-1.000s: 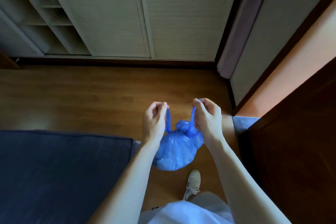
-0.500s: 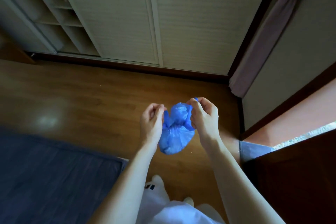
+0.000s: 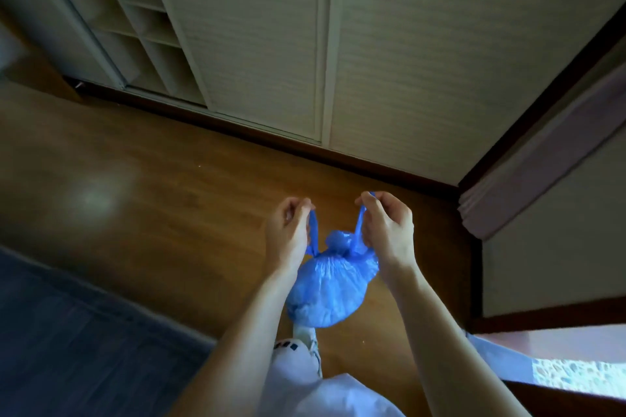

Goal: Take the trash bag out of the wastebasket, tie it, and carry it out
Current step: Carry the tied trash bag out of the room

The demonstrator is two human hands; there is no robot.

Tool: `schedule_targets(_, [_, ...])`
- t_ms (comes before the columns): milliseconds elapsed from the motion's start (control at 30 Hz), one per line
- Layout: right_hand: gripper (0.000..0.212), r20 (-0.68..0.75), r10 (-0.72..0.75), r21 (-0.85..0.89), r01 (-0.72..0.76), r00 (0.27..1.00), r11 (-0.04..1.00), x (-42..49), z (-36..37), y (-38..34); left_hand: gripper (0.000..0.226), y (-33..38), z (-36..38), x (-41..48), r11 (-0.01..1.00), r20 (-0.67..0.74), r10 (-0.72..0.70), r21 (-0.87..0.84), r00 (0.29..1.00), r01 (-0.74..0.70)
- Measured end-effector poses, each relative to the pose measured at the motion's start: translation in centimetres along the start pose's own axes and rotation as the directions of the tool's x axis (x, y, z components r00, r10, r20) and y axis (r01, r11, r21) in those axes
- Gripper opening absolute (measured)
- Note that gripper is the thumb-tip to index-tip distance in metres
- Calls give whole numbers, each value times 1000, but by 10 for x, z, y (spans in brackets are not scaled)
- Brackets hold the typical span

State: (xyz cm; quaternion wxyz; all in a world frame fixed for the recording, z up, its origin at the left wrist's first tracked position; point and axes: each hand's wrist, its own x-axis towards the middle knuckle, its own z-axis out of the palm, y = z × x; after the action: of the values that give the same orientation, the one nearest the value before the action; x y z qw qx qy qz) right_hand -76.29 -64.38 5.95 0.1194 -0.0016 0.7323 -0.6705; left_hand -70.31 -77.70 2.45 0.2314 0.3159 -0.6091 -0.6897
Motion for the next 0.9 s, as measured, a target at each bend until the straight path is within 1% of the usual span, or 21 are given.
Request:
schedule_targets(133, [23, -1, -22, -1, 22, 1000, 1000, 61, 42, -23, 20, 19, 1, 71, 1000, 29, 27, 8, 999, -27])
schedule_targets(267, [30, 29, -26, 14, 25, 999, 1000, 107, 78, -34, 23, 34, -4, 125, 1000, -24, 23, 10, 999, -22])
schedule_targets(433, [20, 75, 4, 23, -6, 997, 1000, 152, 121, -41, 23, 39, -15, 174, 1000, -60, 12, 12, 998, -12])
schedule_targets(533, [17, 131, 4, -2, -4, 991, 1000, 180, 149, -44, 28, 42, -23, 207, 1000, -114, -5, 9, 994, 6])
schedule_targets(633, [20, 202, -12, -17, 15, 979, 1000, 209, 180, -48, 21, 47, -34, 239, 1000, -183, -15, 1, 983, 16])
schedule_targets(700, [22, 253, -11, -39, 22, 967, 999, 232, 205, -52, 22, 53, -39, 260, 1000, -231, -9, -21, 973, 4])
schedule_targets(800, [26, 375, -1, -65, 28, 927, 997, 270, 244, -60, 24, 65, -42, 294, 999, -296, -12, -46, 955, -2])
schedule_targets(900, [28, 497, 28, -84, 16, 867, 996, 311, 284, -72, 26, 76, -47, 331, 1000, -383, 11, -1, 924, -12])
